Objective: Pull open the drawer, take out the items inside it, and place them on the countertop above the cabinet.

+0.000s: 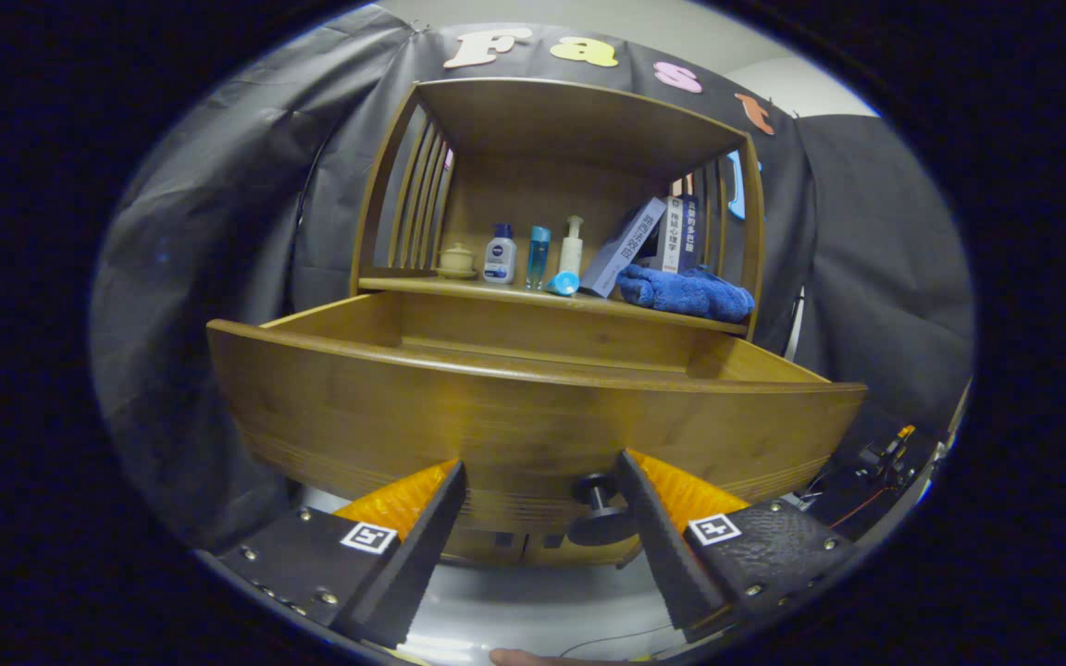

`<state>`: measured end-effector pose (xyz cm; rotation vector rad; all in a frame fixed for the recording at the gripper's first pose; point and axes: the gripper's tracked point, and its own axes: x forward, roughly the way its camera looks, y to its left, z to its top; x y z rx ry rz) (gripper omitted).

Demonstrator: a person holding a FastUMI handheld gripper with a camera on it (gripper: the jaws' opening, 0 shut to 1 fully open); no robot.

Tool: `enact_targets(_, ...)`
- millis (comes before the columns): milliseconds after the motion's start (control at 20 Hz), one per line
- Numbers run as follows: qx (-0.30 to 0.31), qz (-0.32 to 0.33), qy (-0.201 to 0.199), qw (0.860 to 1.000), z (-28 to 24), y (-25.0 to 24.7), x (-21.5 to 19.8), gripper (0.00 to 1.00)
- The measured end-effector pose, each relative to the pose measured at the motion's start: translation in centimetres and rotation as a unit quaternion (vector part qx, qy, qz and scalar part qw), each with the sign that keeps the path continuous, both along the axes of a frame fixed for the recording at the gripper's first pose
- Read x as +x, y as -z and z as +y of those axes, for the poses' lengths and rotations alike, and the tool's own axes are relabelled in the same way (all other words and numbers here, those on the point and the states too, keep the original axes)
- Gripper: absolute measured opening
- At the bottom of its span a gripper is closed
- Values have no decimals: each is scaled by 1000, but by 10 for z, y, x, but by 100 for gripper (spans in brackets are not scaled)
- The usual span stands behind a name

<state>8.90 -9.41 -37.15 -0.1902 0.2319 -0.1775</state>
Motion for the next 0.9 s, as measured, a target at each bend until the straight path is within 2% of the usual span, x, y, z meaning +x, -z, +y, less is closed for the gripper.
enact_targets(450, -4, 4, -8, 1000, -10, -4, 66, 99)
enact_targets(700, -12, -23, -10, 1000, -11, -9, 116, 99)
enact_targets(900, -12, -40, -8, 999, -12, -9, 132, 100)
